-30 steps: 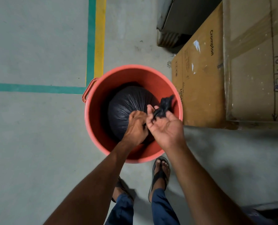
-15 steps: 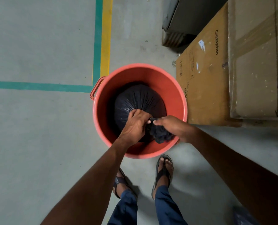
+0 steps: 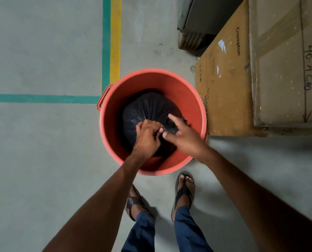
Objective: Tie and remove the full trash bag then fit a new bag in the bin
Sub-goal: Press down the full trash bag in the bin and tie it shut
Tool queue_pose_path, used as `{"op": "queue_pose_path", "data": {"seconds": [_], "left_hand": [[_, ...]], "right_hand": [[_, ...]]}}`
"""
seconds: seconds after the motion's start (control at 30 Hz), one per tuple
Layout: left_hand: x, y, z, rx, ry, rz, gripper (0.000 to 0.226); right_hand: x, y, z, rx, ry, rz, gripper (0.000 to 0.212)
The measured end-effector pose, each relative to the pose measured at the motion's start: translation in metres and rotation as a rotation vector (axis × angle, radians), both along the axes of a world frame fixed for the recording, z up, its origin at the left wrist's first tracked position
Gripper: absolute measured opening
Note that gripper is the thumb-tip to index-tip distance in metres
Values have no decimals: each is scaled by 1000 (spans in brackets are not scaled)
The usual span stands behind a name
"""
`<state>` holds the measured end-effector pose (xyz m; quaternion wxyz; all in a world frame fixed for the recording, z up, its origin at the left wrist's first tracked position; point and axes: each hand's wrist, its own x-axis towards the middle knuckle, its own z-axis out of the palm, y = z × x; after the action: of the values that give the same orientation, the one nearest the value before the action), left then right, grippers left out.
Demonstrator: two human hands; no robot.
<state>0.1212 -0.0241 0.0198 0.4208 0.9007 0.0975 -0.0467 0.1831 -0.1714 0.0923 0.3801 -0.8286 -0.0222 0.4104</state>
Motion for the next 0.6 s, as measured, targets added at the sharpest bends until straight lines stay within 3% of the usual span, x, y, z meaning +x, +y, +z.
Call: {"op": "queue_pose_path", "data": {"seconds": [0.07,0.1,0.17,0.23,0.3,0.4,0.47,0.53,0.6], "left_hand": [[0,8,3,6,6,-19,16],[0,11,3,16,0,-34,16],[-2,18,4,46,-21,-96,20],[-5,22,3,56,-41,-175,27],[-8,20,2,32,-60,-191,23],[-10,7,4,-2,-66,-135,24],[-11,-3,6,-34,-45,-98,23],[-13,-12,6,-60,2,-68,25],[-13,-17,7,-55,37,-48,22]], "right_hand": [[9,-6,-10,-372,-338,591,66],[13,-5,-10,-441,-433,734,55],[20,-4,-8,-459,-472,794,33],[24,-4,-5,-458,-311,680,27],[22,0,3,-319,71,346,26],[16,-2,14,129,878,-549,30],[9,-7,17,497,1299,-1009,29],[1,-5,17,790,1400,-1346,20],[-12,4,18,922,1198,-1470,25]]}}
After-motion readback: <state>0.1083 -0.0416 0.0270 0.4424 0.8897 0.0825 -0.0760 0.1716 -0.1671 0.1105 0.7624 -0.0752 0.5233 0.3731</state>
